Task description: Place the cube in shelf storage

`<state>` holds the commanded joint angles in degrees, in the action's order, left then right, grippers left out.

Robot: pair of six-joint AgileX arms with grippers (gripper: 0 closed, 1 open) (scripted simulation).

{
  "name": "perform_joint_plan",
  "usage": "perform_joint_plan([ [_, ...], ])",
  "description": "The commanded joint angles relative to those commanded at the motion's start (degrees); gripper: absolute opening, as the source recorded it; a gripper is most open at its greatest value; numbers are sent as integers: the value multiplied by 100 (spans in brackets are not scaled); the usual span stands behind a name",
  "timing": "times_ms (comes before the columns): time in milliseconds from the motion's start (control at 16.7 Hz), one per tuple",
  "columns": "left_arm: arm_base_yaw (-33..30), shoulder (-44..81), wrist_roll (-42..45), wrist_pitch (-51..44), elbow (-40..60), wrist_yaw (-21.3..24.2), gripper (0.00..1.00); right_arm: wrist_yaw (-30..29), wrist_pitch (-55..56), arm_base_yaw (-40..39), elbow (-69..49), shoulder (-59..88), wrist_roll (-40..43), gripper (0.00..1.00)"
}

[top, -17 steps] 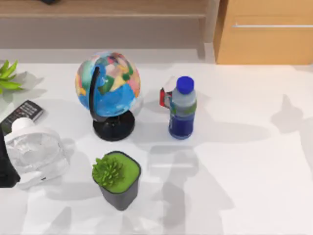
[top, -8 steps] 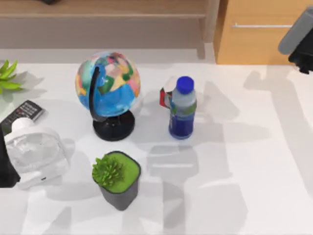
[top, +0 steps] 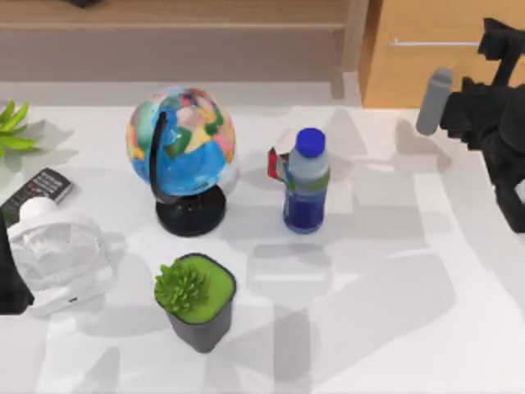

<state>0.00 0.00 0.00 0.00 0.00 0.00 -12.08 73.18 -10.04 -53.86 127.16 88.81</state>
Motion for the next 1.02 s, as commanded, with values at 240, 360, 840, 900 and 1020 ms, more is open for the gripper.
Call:
perform_joint_plan([
  [240, 0, 0, 0, 0, 0, 0, 100, -8, 37, -7, -25, 65, 45, 100],
  [360, 0, 0, 0, 0, 0, 0, 100, -1, 23, 24, 2, 53, 36, 100],
  [840, 0, 0, 0, 0, 0, 0, 100, 61, -331, 65, -691, 361, 48, 100],
  [900, 0, 0, 0, 0, 0, 0, 100, 61, -333, 65, -694, 362, 48, 100],
  [1020, 0, 0, 0, 0, 0, 0, 100, 61, -333, 65, -694, 362, 48, 100],
])
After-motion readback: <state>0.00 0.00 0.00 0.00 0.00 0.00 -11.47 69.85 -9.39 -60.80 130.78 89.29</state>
